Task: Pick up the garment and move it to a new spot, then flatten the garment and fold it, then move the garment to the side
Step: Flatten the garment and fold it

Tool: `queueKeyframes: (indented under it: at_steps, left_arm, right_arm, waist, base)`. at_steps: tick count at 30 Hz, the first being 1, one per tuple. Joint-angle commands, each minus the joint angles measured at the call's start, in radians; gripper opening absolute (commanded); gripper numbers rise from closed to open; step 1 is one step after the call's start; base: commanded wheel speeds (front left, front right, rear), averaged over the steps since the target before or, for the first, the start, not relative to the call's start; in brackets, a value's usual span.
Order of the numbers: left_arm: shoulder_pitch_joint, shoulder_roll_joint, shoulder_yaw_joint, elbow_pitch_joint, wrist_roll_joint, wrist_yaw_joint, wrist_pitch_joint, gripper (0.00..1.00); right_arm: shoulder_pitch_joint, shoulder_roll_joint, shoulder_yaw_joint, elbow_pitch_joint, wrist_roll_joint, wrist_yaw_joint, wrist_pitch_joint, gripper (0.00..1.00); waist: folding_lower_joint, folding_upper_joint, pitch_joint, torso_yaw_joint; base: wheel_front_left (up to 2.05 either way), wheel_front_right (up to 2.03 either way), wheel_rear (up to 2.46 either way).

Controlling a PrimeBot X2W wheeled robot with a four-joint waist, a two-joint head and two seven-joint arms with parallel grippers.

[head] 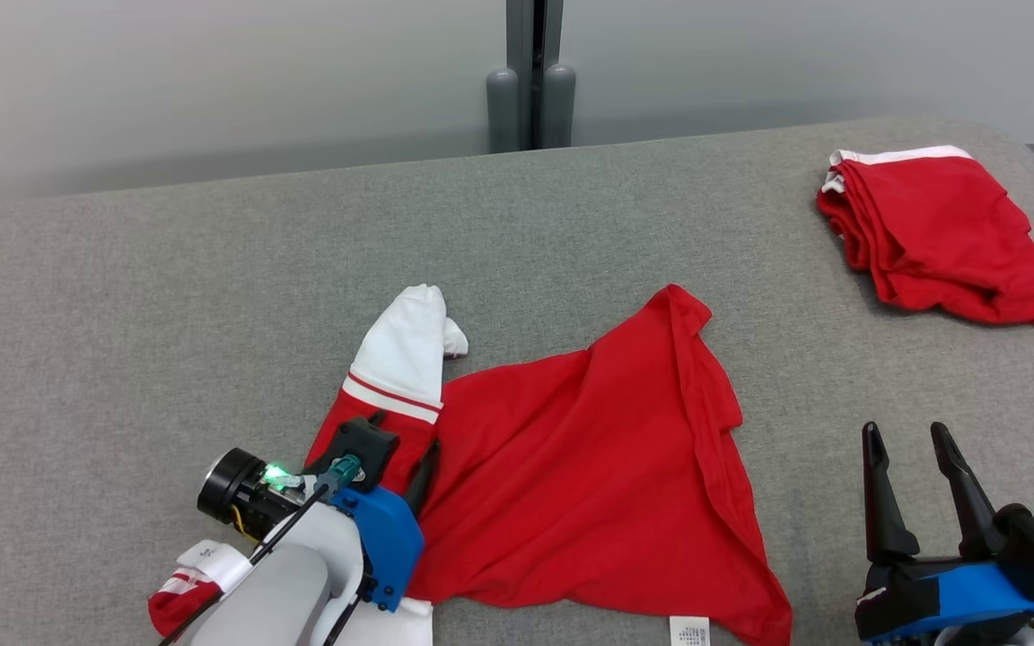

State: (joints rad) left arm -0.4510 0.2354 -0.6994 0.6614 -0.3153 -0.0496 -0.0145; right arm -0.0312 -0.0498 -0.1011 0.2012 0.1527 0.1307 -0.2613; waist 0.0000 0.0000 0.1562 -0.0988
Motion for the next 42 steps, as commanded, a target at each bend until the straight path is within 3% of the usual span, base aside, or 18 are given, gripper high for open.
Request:
queueKeyframes:
  at_steps: [1, 3, 4, 6, 14, 27, 38, 40, 42]
  left_arm:
    - [-0.019, -0.002, -0.005, 0.017, 0.006, 0.001, -0.003, 1.00]
    - [-0.033, -0.003, -0.009, 0.050, 0.013, 0.006, -0.007, 1.00]
    - [-0.039, -0.005, -0.010, 0.068, 0.013, 0.007, -0.008, 0.72]
    - [-0.054, -0.008, -0.013, 0.094, 0.018, 0.004, -0.024, 0.00]
    - [-0.123, -0.018, 0.021, 0.110, -0.029, -0.024, -0.094, 0.00]
    - [-0.359, 0.106, 0.116, -0.018, -0.060, -0.031, -0.084, 0.00]
    - [-0.435, 0.158, 0.149, 0.116, -0.076, -0.034, -0.111, 0.00]
    - [-0.428, 0.153, 0.149, 0.152, -0.081, -0.033, -0.125, 1.00]
    - [-0.422, 0.150, 0.147, 0.177, -0.079, -0.033, -0.157, 1.00]
  right_arm:
    - [-0.006, -0.001, 0.001, 0.001, -0.002, 0.000, -0.005, 1.00]
    - [-0.006, -0.001, 0.003, 0.002, -0.004, 0.000, -0.005, 1.00]
    - [-0.005, -0.001, 0.003, 0.003, -0.004, 0.000, -0.005, 1.00]
    - [-0.003, -0.001, 0.003, 0.003, -0.006, 0.000, -0.005, 1.00]
    - [0.016, -0.001, -0.009, 0.001, -0.008, 0.000, -0.005, 1.00]
    - [-0.019, -0.001, -0.004, -0.001, -0.013, 0.000, -0.005, 1.00]
    - [-0.059, -0.001, -0.008, -0.004, -0.002, 0.000, -0.005, 1.00]
    - [-0.064, -0.001, -0.008, -0.003, 0.000, 0.000, -0.005, 1.00]
    - [-0.065, -0.001, -0.010, -0.001, 0.002, 0.000, -0.005, 1.00]
  waist:
    - [0.0000, 0.0000, -0.001, -0.001]
    - [0.0000, 0.0000, -0.003, -0.003]
    - [0.0000, 0.0000, -0.005, -0.004]
    - [0.0000, 0.0000, -0.008, -0.005]
    - [0.0000, 0.0000, -0.024, 0.012]
    - [0.0000, 0.0000, 0.010, -0.006]
    - [0.0000, 0.0000, 0.093, -0.069]
    - [0.0000, 0.0000, 0.101, -0.073]
    - [0.0000, 0.0000, 0.104, -0.072]
  base:
    - [0.00, 0.00, 0.00]
    - [0.00, 0.00, 0.00]
    - [0.00, 0.00, 0.00]
    - [0.00, 0.00, 0.00]
    - [0.00, 0.00, 0.00]
    - [0.00, 0.00, 0.00]
    - [0.00, 0.00, 0.00]
    - [0.00, 0.00, 0.00]
    - [0.00, 0.00, 0.00]
